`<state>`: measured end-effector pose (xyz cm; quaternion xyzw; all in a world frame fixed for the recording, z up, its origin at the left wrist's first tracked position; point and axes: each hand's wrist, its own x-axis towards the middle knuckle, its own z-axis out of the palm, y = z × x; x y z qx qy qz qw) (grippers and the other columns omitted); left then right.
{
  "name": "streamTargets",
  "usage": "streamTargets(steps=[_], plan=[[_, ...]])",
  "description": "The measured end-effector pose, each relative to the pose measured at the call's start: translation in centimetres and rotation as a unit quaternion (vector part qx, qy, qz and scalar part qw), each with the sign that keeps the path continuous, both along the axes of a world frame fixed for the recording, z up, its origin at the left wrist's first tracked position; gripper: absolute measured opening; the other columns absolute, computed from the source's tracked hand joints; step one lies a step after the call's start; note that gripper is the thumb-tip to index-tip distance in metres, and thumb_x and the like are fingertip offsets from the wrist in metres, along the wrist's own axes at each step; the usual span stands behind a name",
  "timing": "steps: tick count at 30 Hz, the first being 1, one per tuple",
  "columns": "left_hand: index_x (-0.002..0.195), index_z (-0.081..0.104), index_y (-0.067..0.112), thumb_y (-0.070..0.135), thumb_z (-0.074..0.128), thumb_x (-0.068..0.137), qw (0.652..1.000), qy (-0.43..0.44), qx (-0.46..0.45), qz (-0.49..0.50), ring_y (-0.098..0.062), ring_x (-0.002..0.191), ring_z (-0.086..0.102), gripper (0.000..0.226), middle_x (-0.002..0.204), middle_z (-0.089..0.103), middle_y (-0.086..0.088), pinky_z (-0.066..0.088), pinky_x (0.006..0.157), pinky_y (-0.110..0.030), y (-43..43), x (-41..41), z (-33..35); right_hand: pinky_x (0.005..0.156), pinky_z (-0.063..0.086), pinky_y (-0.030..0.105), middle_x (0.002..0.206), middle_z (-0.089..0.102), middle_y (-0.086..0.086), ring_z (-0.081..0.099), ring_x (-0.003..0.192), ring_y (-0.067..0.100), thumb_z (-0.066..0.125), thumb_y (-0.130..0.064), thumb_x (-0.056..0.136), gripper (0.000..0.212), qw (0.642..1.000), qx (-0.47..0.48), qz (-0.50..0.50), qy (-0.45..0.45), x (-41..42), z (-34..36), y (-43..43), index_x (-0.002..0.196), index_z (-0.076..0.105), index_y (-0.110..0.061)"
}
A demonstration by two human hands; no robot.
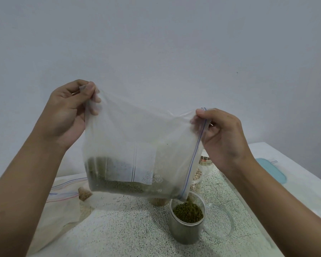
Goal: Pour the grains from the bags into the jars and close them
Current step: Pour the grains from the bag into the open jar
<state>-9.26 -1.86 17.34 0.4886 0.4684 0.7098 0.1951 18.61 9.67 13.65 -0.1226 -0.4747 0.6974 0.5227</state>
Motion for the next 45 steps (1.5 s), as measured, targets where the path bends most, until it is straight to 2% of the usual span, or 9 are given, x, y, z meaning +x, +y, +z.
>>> streamTargets(steps=[5, 22, 29, 35, 39, 45], plan=[[0.074, 0.071, 0.023, 0.016, 0.056, 0.101, 1.000, -0.008, 0.000, -0.011, -0.011, 0.073, 0.053, 0.032, 0.076, 0.062, 0.005, 0.043, 0.066, -0.020, 0.1, 0.1, 0.0, 0.064, 0.048, 0.022, 0.064, 0.062, 0.010, 0.062, 0.064, 0.016, 0.070, -0.007, 0.068, 0.013, 1.000, 0.001, -0.007, 0.002, 0.1, 0.1, 0.2, 0.073, 0.061, 0.001], [0.072, 0.071, 0.023, 0.016, 0.056, 0.100, 1.000, -0.014, -0.009, -0.007, -0.013, 0.064, 0.050, 0.033, 0.073, 0.062, 0.004, 0.043, 0.066, -0.022, 0.1, 1.0, -0.4, 0.064, 0.048, 0.022, 0.065, 0.062, 0.012, 0.061, 0.065, 0.018, 0.071, -0.007, 0.068, 0.015, 1.000, -0.003, -0.018, 0.000, 0.3, -0.5, 1.0, 0.075, 0.064, 0.004], [0.073, 0.071, 0.023, 0.015, 0.056, 0.101, 1.000, -0.015, -0.008, -0.006, -0.012, 0.066, 0.052, 0.032, 0.073, 0.063, 0.004, 0.044, 0.063, -0.020, 0.0, 0.9, -0.5, 0.063, 0.048, 0.023, 0.065, 0.063, 0.012, 0.062, 0.065, 0.018, 0.070, -0.004, 0.071, 0.009, 1.000, -0.002, -0.019, 0.003, 0.2, -0.7, 1.0, 0.071, 0.065, 0.004], [0.076, 0.069, 0.020, 0.015, 0.056, 0.101, 1.000, -0.014, -0.012, -0.003, -0.012, 0.067, 0.052, 0.028, 0.074, 0.062, 0.004, 0.044, 0.062, -0.020, -0.2, 0.7, -0.5, 0.062, 0.046, 0.023, 0.065, 0.063, 0.012, 0.061, 0.065, 0.018, 0.071, -0.007, 0.069, 0.014, 1.000, -0.003, -0.024, -0.007, 0.2, -0.7, 0.9, 0.074, 0.063, 0.003], [0.079, 0.066, 0.017, 0.016, 0.057, 0.099, 1.000, -0.011, -0.010, -0.005, -0.012, 0.067, 0.051, 0.023, 0.075, 0.062, 0.003, 0.043, 0.063, -0.021, -0.4, 0.6, -0.5, 0.063, 0.047, 0.023, 0.066, 0.063, 0.012, 0.061, 0.065, 0.018, 0.071, -0.007, 0.069, 0.013, 1.000, -0.008, -0.018, -0.004, 0.1, -0.8, 0.7, 0.073, 0.063, 0.003], [0.076, 0.070, 0.021, 0.016, 0.056, 0.100, 1.000, -0.006, -0.010, 0.001, -0.013, 0.066, 0.051, 0.028, 0.074, 0.063, 0.003, 0.044, 0.062, -0.020, -0.8, 0.5, -0.2, 0.063, 0.048, 0.023, 0.065, 0.063, 0.011, 0.062, 0.065, 0.018, 0.071, -0.006, 0.069, 0.009, 1.000, -0.015, -0.009, 0.004, 0.0, -0.8, 0.4, 0.067, 0.065, 0.000]])
